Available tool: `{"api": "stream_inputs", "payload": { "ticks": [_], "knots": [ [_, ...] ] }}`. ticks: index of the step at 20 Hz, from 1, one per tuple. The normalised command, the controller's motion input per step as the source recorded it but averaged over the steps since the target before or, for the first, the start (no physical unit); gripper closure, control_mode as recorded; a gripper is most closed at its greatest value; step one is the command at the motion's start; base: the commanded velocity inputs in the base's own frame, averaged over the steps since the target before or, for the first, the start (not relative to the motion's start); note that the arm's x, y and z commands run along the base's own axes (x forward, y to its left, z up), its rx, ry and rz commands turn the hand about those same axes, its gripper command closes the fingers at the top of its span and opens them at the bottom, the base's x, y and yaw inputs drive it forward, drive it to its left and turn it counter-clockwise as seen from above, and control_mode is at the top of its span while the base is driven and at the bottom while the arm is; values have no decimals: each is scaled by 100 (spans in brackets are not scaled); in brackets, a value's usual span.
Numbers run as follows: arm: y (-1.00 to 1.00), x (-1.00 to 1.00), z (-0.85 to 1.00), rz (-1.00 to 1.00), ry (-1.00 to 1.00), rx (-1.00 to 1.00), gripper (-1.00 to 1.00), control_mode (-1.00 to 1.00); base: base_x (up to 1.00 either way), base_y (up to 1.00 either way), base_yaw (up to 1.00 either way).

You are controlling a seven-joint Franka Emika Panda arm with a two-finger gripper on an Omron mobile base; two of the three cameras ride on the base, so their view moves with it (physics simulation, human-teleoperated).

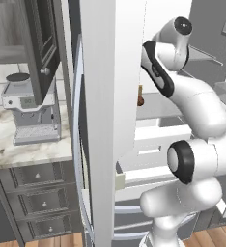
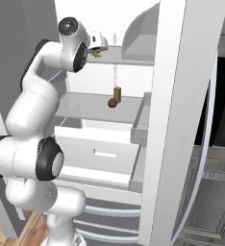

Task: Pick the egg and butter from the fridge and place them by the bowl for mixing.

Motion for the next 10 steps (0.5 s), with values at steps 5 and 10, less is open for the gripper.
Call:
{"api": "stream_inputs", "payload": {
  "ticks": [5, 10],
  "knots": [
    [0, 95, -6, 0, 9, 0, -100, -100, 0, 0, 0],
    [0, 97, 0, 0, 7, 0, -100, -100, 0, 0, 0]
  ]
}}
